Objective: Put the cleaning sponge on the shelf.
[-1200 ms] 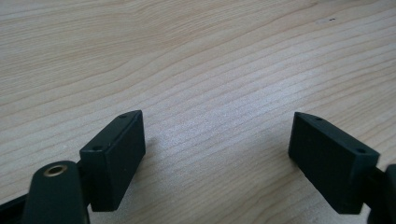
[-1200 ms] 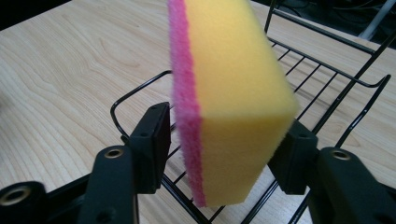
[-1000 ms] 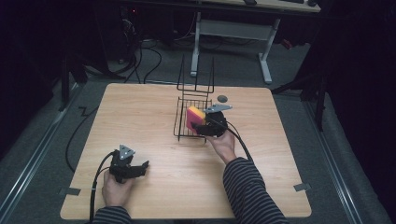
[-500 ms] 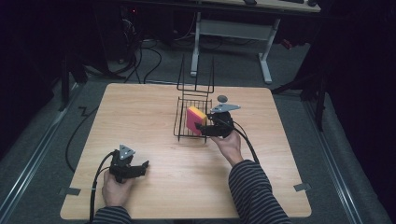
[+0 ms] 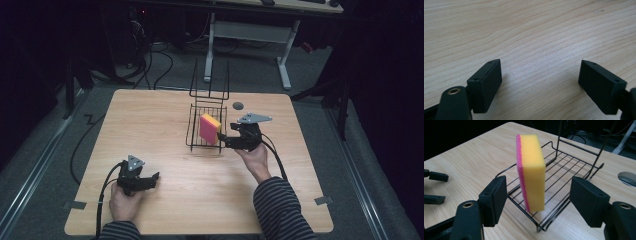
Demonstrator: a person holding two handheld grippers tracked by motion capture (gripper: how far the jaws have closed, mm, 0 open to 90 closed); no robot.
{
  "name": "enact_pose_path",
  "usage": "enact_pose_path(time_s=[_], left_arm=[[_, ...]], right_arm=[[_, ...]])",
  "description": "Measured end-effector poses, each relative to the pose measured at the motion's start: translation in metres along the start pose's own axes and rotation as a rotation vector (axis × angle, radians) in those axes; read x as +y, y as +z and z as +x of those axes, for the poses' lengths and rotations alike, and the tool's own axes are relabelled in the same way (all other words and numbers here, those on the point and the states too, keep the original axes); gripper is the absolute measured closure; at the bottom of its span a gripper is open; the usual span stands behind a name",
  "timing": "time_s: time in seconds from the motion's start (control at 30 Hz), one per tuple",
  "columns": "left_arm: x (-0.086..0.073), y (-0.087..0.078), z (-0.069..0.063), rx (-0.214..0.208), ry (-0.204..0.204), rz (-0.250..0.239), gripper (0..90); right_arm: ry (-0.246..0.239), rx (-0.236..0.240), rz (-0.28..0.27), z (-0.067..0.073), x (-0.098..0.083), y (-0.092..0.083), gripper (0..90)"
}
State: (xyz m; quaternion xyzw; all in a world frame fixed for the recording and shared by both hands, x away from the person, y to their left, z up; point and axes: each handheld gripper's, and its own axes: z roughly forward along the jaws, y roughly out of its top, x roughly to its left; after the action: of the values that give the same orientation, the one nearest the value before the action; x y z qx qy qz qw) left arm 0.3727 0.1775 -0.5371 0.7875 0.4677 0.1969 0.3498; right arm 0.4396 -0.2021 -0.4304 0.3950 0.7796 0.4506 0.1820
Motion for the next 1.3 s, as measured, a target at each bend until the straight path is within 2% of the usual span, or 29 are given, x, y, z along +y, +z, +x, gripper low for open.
enact_pose_path(time_s=[0.23, 0.53, 0.63, 0.7, 0.83, 1.17, 1.3], left_arm=[[0.000, 0.000, 0.000, 0.000, 0.000, 0.000, 19.4], [0.000, 0.000, 0.000, 0.000, 0.000, 0.000, 19.4], [0.000, 0.000, 0.000, 0.000, 0.000, 0.000, 19.4], [0.000, 0.000, 0.000, 0.000, 0.000, 0.000, 19.4], [0.000, 0.000, 0.000, 0.000, 0.000, 0.000, 19.4], [0.000, 0.000, 0.000, 0.000, -0.001, 0.000, 19.4], [0.000, 0.000, 0.000, 0.000, 0.000, 0.000, 19.5]], right_arm=[[0.012, -0.001, -0.043, -0.004, -0.005, -0.018, 32.7], [0.014, -0.020, -0.052, -0.009, -0.011, -0.035, 33.8], [0.034, -0.029, -0.063, -0.013, -0.018, -0.044, 34.1], [0.023, -0.046, -0.066, -0.015, -0.022, -0.048, 34.2], [0.055, -0.049, -0.085, -0.019, -0.029, -0.057, 34.3], [0.059, -0.063, -0.096, -0.022, -0.033, -0.074, 34.3], [0.081, -0.070, -0.100, -0.024, -0.042, -0.079, 35.0]])
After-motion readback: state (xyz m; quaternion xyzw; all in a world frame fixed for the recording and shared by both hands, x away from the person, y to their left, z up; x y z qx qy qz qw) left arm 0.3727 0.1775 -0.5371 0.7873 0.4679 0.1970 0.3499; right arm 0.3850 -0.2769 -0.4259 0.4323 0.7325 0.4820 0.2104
